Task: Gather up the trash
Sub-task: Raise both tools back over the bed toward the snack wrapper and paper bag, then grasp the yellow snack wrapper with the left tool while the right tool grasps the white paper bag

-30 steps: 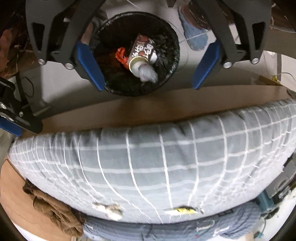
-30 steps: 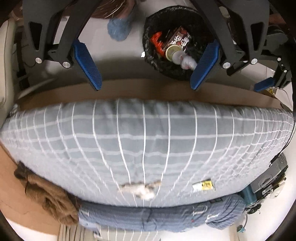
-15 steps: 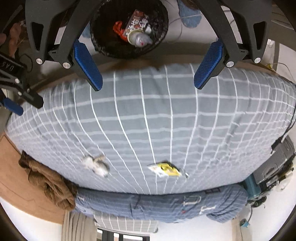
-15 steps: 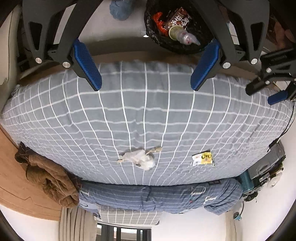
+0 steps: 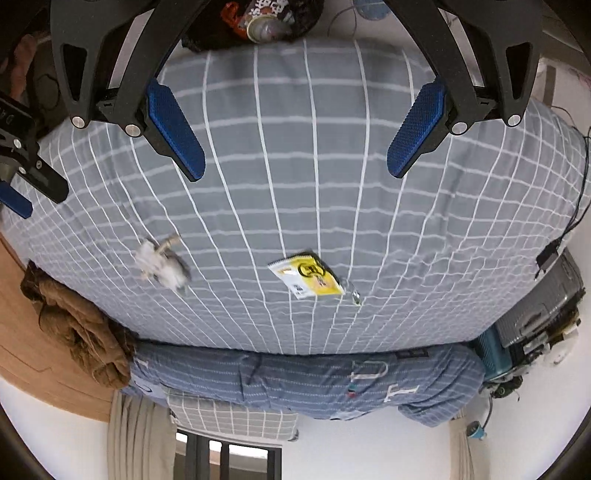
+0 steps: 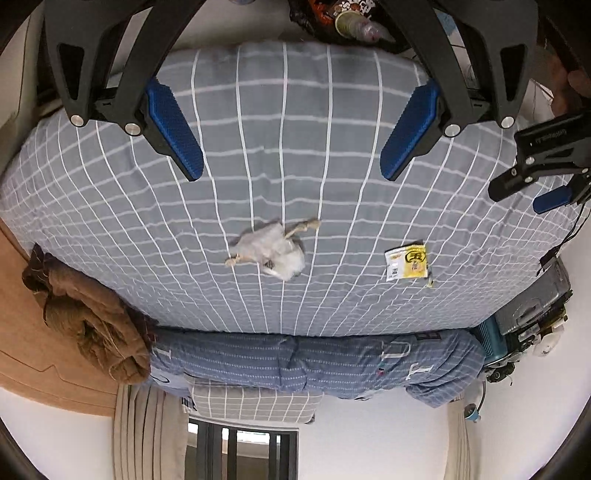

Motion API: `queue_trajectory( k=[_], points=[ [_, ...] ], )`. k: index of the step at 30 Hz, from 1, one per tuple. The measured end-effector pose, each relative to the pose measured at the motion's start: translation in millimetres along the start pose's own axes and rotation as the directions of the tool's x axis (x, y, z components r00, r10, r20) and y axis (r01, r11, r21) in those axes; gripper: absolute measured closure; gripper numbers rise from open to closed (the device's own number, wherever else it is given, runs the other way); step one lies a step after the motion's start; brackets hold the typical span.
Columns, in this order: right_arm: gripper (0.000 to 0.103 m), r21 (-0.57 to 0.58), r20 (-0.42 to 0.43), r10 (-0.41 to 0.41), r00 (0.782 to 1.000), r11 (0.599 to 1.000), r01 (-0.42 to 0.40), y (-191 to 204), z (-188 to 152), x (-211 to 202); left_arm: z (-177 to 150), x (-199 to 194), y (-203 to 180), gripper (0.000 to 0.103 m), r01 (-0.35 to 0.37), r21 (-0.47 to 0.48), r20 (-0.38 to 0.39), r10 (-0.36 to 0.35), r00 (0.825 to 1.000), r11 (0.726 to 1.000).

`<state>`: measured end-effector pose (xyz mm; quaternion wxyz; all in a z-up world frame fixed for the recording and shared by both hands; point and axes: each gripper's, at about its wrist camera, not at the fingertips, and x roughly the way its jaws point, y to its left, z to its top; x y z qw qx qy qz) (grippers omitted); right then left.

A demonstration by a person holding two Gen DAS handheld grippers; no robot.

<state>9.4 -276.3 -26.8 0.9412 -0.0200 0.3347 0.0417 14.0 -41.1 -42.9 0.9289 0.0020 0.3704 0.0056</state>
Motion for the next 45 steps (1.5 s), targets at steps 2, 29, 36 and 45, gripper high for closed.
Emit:
queue_trajectory(
  k=[2, 29, 36, 45],
  points=[
    [0.010, -0.002, -0.004, 0.000, 1.000, 1.000, 0.000, 1, 6, 8, 8, 6, 3, 0.006, -0.004, -0.005, 0.002, 0.004, 1.000, 1.000],
    [0.010, 0.026, -0.079, -0.024, 0.997, 0.999, 0.027, -17, 86, 160, 97, 151, 18, 0.006, -0.024, -0.042, -0.078, 0.021, 0.997, 0.999],
    [0.010, 0.038, -0.120, -0.022, 0.993, 0.999, 0.027, -25, 95, 202, 119, 195, 15, 0.006, -0.049, -0.027, -0.110, 0.045, 0.993, 0.998],
    [0.013, 0.085, -0.160, -0.004, 0.987, 0.996, 0.018, -39, 89, 237, 121, 241, 12, 0.006, -0.049, -0.036, -0.150, 0.043, 0.988, 0.998]
  ],
)
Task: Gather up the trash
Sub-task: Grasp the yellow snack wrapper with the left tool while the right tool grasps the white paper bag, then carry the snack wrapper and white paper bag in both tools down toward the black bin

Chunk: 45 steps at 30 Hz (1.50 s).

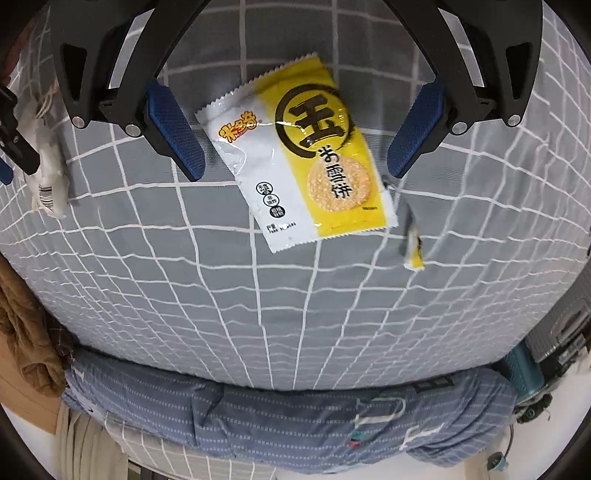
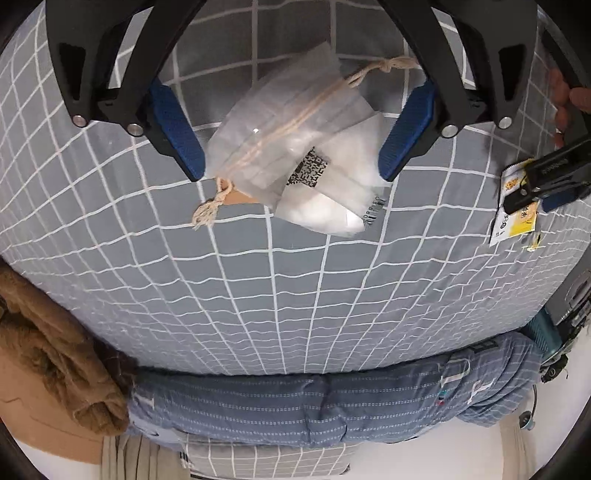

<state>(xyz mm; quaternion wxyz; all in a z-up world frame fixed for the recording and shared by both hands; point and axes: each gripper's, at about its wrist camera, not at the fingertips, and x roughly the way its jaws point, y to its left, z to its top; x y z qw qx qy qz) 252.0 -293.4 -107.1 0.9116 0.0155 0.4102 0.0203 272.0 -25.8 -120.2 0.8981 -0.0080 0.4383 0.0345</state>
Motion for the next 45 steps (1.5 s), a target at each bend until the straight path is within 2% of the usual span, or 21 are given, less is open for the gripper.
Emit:
queue_trajectory(
  k=[5, 10, 11, 14, 16, 21, 24, 32, 45],
  points=[
    [0.018, 0.018, -0.020, 0.023, 1.000, 1.000, -0.022, 0, -4, 10, -3, 9, -3, 0.007, -0.002, -0.011, -0.017, 0.002, 1.000, 1.000],
    [0.032, -0.005, -0.063, 0.042, 0.997, 0.999, -0.042, 5, -7, 17, -4, 16, -2, 0.019, 0.006, -0.019, -0.041, -0.006, 0.999, 1.000],
    [0.033, -0.005, -0.068, 0.043, 0.997, 0.999, -0.044, 6, -8, 18, -4, 17, -2, 0.020, 0.006, -0.016, -0.045, -0.006, 0.999, 1.000],
    [0.037, 0.009, -0.088, 0.057, 0.994, 0.998, -0.057, 4, -10, 23, -5, 19, -1, 0.030, 0.011, -0.018, -0.054, -0.012, 0.998, 1.000],
    [0.043, 0.011, -0.096, 0.065, 0.993, 0.998, -0.064, 4, -12, 25, -6, 19, 1, 0.041, 0.013, -0.012, -0.056, -0.013, 0.998, 1.000],
    [0.058, 0.004, -0.103, 0.076, 0.992, 0.997, -0.076, 6, -14, 27, -7, 19, 6, 0.057, 0.024, -0.014, -0.053, -0.025, 0.998, 1.000],
    [0.061, 0.004, -0.096, 0.080, 0.992, 0.997, -0.080, 7, -14, 26, -7, 16, 7, 0.064, 0.021, -0.008, -0.037, -0.021, 0.999, 1.000],
    [0.065, -0.009, -0.015, 0.088, 0.996, 0.996, -0.088, 10, -7, 3, 1, -8, 5, 0.066, 0.026, -0.002, 0.021, -0.026, 0.999, 1.000],
    [0.066, -0.058, 0.050, 0.087, 0.995, 0.995, -0.084, 23, 1, -40, -5, -49, 6, 0.066, 0.038, 0.027, 0.042, -0.039, 0.998, 0.999]
  ],
)
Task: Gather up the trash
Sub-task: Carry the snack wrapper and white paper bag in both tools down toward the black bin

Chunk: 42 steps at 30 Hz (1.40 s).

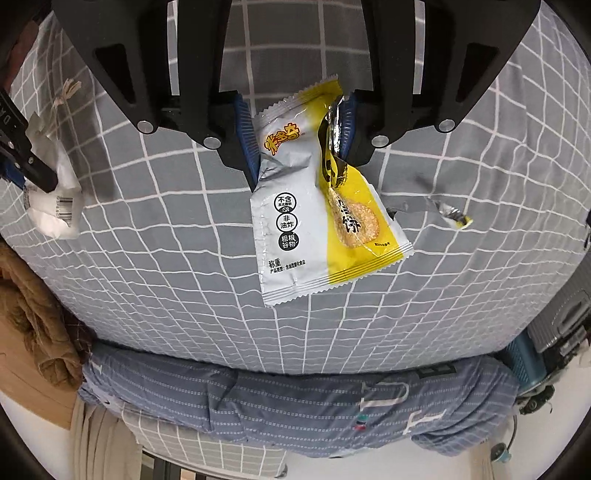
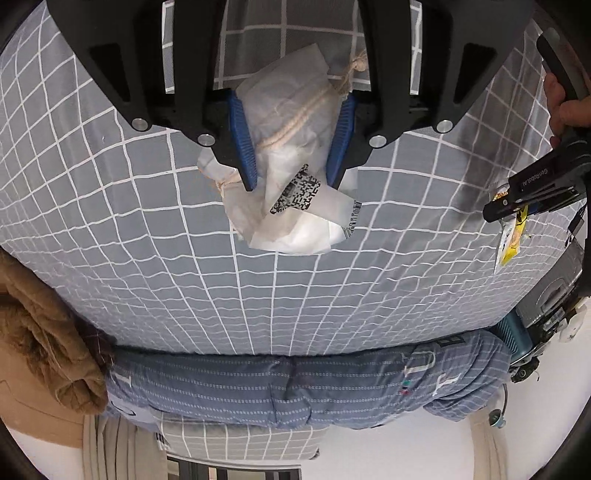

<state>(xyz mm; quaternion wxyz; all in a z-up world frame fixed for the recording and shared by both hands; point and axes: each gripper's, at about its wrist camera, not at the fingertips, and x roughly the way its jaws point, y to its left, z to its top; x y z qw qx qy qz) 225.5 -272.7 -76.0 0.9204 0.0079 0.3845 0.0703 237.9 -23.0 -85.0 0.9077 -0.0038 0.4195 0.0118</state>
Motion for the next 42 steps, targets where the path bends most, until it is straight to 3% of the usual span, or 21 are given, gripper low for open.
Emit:
queue_trajectory(
  k=[17, 42],
  points=[
    [0.066, -0.070, 0.071, 0.000, 0.997, 0.998, 0.005, 28, -7, -53, -32, -51, -7, 0.066, 0.036, -0.007, 0.013, -0.036, 0.999, 0.999],
    [0.065, -0.049, 0.069, 0.015, 0.998, 0.999, -0.012, 41, -57, -117, -94, -111, -18, 0.066, 0.068, 0.021, 0.005, -0.068, 0.998, 0.997]
  ],
)
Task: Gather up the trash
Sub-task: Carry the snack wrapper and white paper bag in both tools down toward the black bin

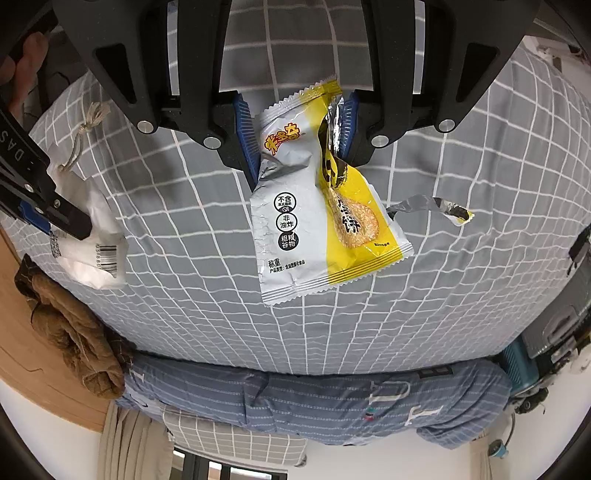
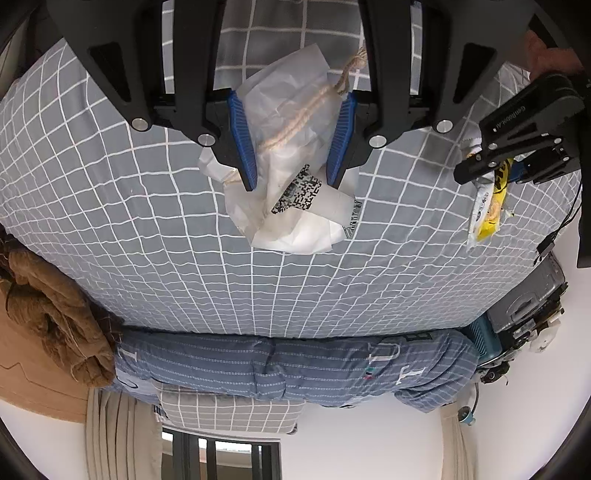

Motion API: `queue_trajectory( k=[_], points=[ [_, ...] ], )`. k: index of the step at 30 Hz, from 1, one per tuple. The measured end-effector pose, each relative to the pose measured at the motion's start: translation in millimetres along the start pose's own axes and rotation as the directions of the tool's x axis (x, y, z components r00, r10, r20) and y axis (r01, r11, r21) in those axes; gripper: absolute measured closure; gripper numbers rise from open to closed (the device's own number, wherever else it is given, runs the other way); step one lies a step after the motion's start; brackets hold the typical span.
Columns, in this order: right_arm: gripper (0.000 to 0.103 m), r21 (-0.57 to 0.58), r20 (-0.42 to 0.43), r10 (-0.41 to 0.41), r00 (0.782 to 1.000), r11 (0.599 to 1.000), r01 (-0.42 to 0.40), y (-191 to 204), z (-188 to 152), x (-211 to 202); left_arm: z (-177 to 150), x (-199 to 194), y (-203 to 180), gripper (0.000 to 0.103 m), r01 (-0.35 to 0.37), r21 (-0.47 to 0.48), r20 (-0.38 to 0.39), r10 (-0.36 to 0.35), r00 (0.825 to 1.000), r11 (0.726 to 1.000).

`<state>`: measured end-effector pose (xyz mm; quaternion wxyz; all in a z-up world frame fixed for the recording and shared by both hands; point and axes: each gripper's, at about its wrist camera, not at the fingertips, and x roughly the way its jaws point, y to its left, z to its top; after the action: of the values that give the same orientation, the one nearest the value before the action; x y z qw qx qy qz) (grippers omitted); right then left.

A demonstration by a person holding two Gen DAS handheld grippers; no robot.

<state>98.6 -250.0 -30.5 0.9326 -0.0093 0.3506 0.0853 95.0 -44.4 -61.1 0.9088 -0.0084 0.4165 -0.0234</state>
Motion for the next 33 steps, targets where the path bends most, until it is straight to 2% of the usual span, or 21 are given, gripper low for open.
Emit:
queue_trajectory(
  k=[21, 33],
  points=[
    [0.065, 0.005, -0.016, 0.022, 1.000, 1.000, -0.022, 16, -40, -46, -44, -40, -7, 0.066, 0.031, -0.006, -0.016, -0.031, 0.999, 0.999],
    [0.066, -0.007, -0.020, 0.038, 0.999, 0.999, -0.038, 33, -66, -78, -73, -75, -5, 0.066, 0.042, -0.023, -0.011, -0.042, 0.999, 0.999]
  ],
)
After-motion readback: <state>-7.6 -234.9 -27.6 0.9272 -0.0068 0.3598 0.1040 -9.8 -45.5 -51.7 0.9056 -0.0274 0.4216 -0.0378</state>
